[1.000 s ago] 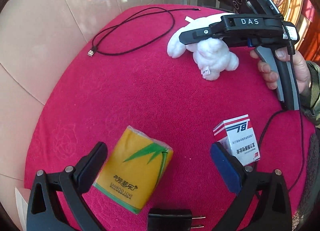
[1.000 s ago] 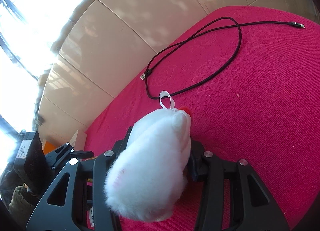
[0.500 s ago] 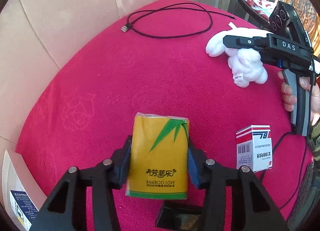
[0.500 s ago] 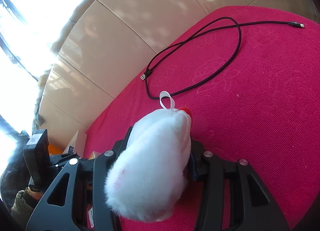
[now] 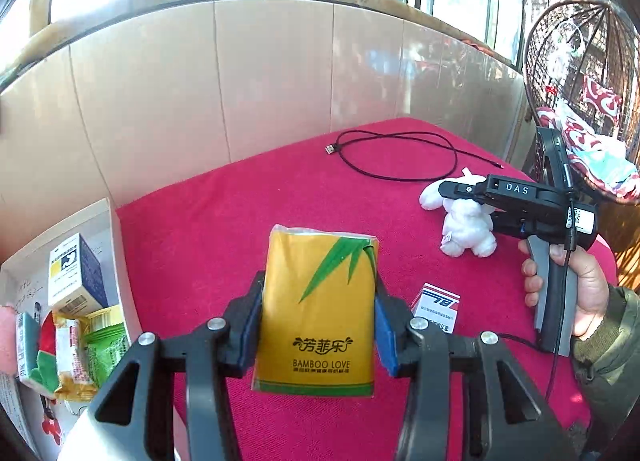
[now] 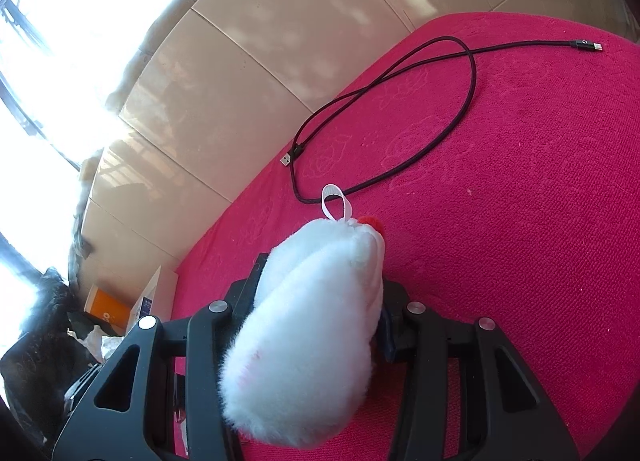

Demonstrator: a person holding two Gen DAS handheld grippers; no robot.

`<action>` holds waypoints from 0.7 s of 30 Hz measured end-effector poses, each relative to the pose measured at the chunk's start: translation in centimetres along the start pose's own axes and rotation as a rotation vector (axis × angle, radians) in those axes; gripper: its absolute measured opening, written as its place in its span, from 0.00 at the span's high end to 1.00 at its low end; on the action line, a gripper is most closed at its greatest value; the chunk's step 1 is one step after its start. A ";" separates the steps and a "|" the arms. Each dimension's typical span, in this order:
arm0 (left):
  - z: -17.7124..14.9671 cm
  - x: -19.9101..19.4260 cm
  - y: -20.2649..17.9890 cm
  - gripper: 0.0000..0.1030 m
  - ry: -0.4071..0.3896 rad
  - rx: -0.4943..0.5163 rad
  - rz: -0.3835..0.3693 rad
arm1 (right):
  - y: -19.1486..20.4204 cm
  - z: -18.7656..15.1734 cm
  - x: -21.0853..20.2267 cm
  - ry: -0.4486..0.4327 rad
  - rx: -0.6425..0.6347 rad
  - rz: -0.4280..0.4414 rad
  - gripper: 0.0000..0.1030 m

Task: Organize objects
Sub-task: 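Lift and carry the tissue pack and white bunny toward the white tray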

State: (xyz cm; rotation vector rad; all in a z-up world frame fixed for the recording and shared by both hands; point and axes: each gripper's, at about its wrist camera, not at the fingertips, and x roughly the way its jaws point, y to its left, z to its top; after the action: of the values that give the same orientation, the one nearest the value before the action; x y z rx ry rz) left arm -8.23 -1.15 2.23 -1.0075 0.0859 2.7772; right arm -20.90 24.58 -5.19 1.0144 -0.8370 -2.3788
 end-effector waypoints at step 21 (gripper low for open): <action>-2.3 -9.6 5.9 0.54 -0.189 -0.191 0.054 | 11.0 -2.7 -8.3 -0.104 -0.188 0.088 0.57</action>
State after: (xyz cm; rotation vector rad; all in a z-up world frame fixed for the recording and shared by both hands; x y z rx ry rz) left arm -0.71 -8.65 6.56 -0.7857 -0.1842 2.9593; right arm -11.97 20.42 4.80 0.7706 -0.6637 -2.3990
